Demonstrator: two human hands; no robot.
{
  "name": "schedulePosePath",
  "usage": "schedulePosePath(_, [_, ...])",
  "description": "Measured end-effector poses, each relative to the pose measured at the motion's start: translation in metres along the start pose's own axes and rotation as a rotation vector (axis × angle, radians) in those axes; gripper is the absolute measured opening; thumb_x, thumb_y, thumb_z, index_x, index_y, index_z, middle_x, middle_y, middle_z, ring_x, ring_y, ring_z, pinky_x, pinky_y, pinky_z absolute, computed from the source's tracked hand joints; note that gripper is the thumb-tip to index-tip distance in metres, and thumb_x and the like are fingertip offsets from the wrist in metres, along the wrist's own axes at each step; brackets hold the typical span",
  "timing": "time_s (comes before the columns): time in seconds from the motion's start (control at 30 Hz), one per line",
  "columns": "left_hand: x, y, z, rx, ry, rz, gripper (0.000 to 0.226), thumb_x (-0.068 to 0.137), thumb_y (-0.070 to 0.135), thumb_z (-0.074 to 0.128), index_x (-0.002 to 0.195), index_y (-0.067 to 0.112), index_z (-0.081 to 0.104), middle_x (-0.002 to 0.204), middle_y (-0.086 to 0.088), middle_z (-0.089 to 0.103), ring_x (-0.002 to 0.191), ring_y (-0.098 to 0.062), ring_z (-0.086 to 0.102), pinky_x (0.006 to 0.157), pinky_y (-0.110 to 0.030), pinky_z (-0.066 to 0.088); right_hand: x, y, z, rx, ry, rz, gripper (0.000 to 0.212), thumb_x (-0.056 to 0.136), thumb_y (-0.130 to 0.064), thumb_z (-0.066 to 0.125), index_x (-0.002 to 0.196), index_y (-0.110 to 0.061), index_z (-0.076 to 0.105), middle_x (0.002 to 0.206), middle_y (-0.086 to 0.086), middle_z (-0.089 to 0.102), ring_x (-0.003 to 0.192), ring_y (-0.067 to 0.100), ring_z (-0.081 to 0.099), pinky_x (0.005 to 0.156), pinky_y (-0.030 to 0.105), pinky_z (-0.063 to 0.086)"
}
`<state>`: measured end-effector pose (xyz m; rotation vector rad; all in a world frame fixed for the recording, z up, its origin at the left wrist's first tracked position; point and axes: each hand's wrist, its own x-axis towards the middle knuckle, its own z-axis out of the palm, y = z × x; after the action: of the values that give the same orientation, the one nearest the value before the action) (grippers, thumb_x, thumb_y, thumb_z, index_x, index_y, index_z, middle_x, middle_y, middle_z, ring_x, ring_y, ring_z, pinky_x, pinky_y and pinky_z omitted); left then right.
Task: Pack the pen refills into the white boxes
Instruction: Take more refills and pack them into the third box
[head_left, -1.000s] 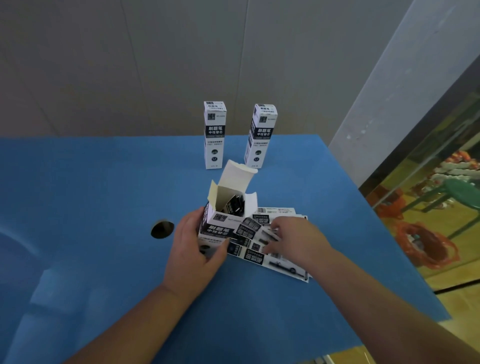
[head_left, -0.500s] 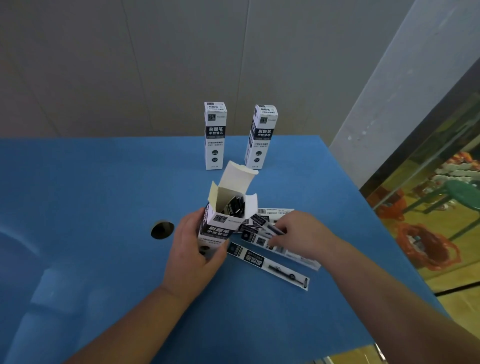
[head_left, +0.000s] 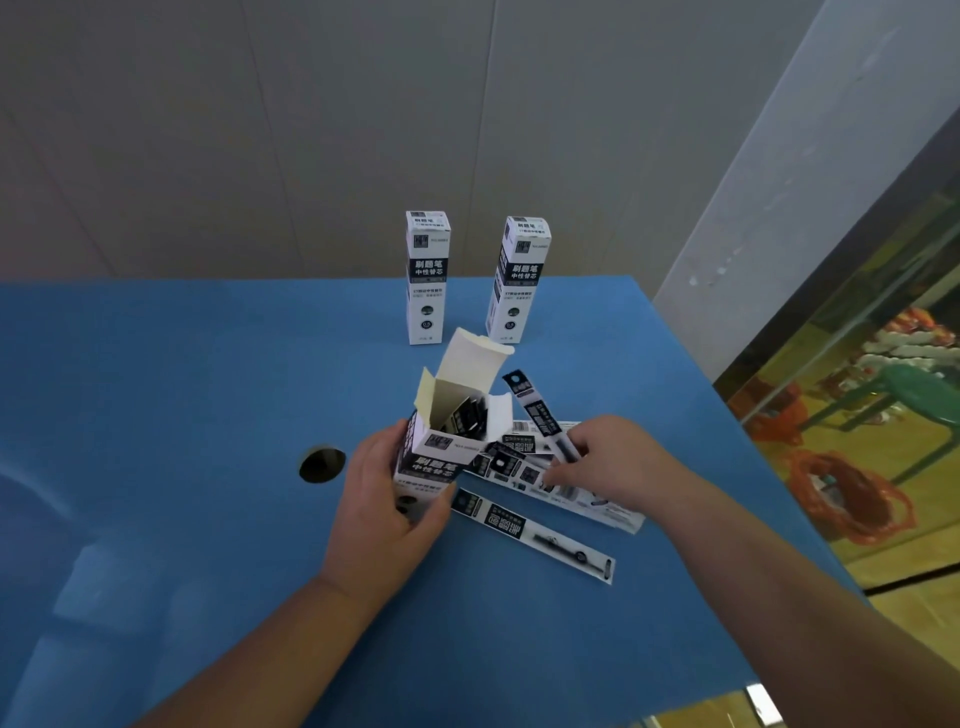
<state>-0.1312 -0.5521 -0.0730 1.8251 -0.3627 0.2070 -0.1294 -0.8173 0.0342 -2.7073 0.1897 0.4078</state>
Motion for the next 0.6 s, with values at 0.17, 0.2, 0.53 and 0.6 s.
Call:
schedulePosePath(0.17, [0.0, 0.003, 0.0, 0.022, 0.018, 0.044, 0.068, 0.085, 0.045, 0.074, 0.14, 0.061, 0.038, 0.132, 0.006, 0.056, 0.125, -0.024, 0.061, 0.102, -0.057, 0.054, -0.002, 0.003, -0.005, 0.136, 0.012, 0.044, 0.042, 0.076, -0.041, 0.086, 0.068, -0.005, 0.065, 0.058, 0.001, 0.055, 0.047, 0.012, 0.046, 0.048, 0.025, 0.035])
schedulePosePath(0.2, [-0.001, 0.004, 0.0, 0.022, 0.018, 0.047, 0.068, 0.085, 0.045, 0.074, 0.14, 0.062, 0.037, 0.133, 0.006, 0.056, 0.125, -0.025, 0.061, 0.102, -0.057, 0.054, -0.002, 0.004, -0.007, 0.133, 0.018, 0.051, 0.04, 0.076, -0.041, 0.085, 0.07, -0.006, 0.067, 0.059, 0.001, 0.057, 0.048, 0.012, 0.047, 0.048, 0.025, 0.036])
schedulePosePath(0.53, [-0.001, 0.007, 0.001, 0.045, 0.034, 0.057, 0.07, 0.082, 0.047, 0.072, 0.138, 0.069, 0.036, 0.132, 0.017, 0.056, 0.126, -0.022, 0.061, 0.104, -0.056, 0.054, -0.028, -0.009, -0.042, 0.557, 0.315, 0.078, 0.024, 0.08, -0.036, 0.083, 0.074, -0.014, 0.077, 0.069, 0.005, 0.073, 0.059, 0.015, 0.057, 0.06, 0.03, 0.044])
schedulePosePath(0.6, [-0.002, 0.005, 0.001, 0.031, 0.023, 0.051, 0.07, 0.083, 0.045, 0.073, 0.14, 0.066, 0.038, 0.133, 0.018, 0.056, 0.126, -0.023, 0.061, 0.102, -0.056, 0.055, -0.04, -0.021, -0.051, 0.808, 0.351, 0.055, 0.017, 0.079, -0.034, 0.084, 0.077, -0.018, 0.08, 0.071, 0.0, 0.075, 0.061, 0.011, 0.059, 0.062, 0.028, 0.048])
